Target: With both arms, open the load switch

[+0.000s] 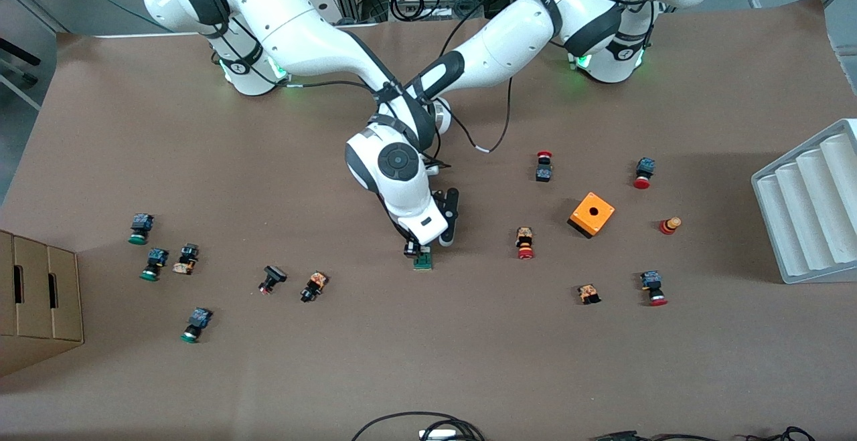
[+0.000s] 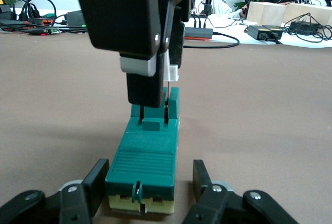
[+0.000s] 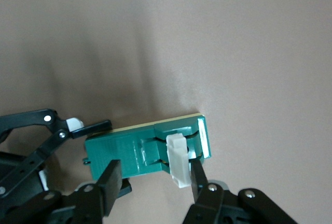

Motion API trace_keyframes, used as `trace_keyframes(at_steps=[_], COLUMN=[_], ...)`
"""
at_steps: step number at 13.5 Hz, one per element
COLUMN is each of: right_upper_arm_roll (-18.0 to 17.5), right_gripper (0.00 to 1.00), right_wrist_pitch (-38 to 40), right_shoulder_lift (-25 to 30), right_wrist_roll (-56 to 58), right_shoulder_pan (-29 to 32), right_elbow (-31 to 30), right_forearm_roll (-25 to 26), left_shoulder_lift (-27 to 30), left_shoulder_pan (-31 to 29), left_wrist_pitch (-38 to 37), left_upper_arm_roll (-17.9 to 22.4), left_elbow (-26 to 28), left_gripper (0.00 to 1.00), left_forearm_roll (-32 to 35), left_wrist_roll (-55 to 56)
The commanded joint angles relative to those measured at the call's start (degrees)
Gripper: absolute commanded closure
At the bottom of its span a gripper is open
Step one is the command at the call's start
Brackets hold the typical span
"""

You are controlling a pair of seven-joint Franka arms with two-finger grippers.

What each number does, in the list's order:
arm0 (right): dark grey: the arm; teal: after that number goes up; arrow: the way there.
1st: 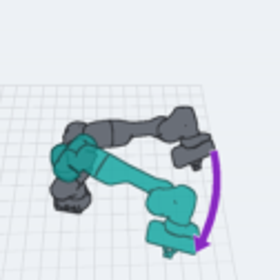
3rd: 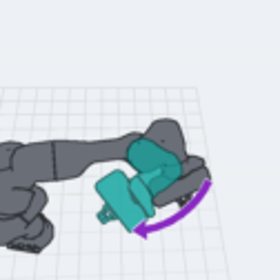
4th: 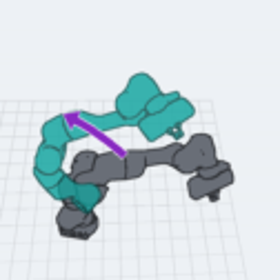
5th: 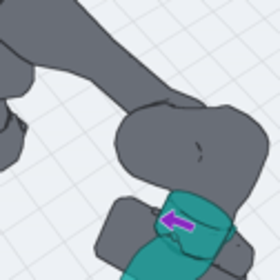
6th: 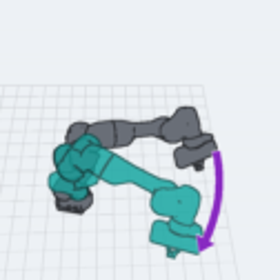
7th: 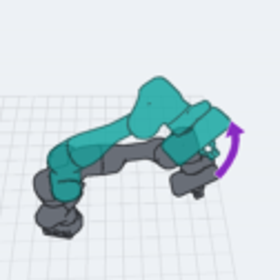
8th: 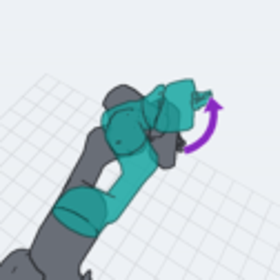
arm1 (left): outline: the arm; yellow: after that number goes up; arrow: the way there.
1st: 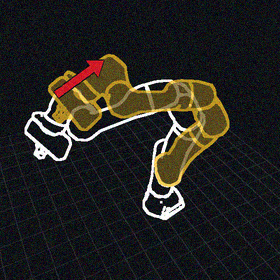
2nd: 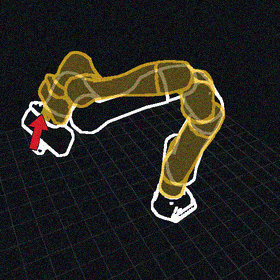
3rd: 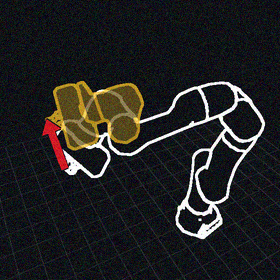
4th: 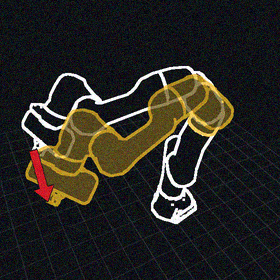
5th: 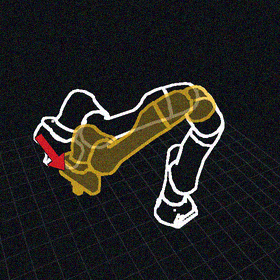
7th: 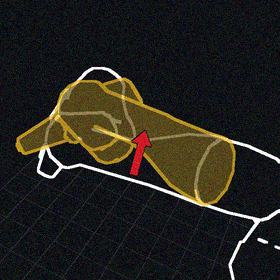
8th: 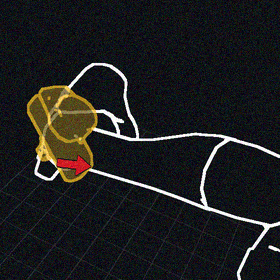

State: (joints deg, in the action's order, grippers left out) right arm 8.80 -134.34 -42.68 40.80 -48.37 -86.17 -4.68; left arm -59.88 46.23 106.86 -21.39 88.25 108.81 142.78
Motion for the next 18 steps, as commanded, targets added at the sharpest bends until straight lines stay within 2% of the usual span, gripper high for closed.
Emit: trace_keyframes(at_steps=[1,18], right_upper_arm_roll=[-0.54,-1.33], right_gripper=[0.39,0.39], right_wrist_pitch=[0.48,0.48], right_shoulder_lift=[2.87,4.54], right_wrist_roll=[-0.46,-0.46], right_shoulder_pan=[-0.58,-0.76], right_elbow=[-3.82,-6.03], right_forearm_roll=[0.73,1.16], left_shoulder_lift=[-0.5,-0.41], left_shoulder_pan=[0.79,0.79], left_wrist_pitch=[-0.87,-0.87], left_upper_arm_roll=[0.47,0.47], left_elbow=[-0.88,-0.88], left_gripper=[0.27,0.27], left_forearm_roll=[0.17,0.17], left_wrist_roll=[0.75,0.75])
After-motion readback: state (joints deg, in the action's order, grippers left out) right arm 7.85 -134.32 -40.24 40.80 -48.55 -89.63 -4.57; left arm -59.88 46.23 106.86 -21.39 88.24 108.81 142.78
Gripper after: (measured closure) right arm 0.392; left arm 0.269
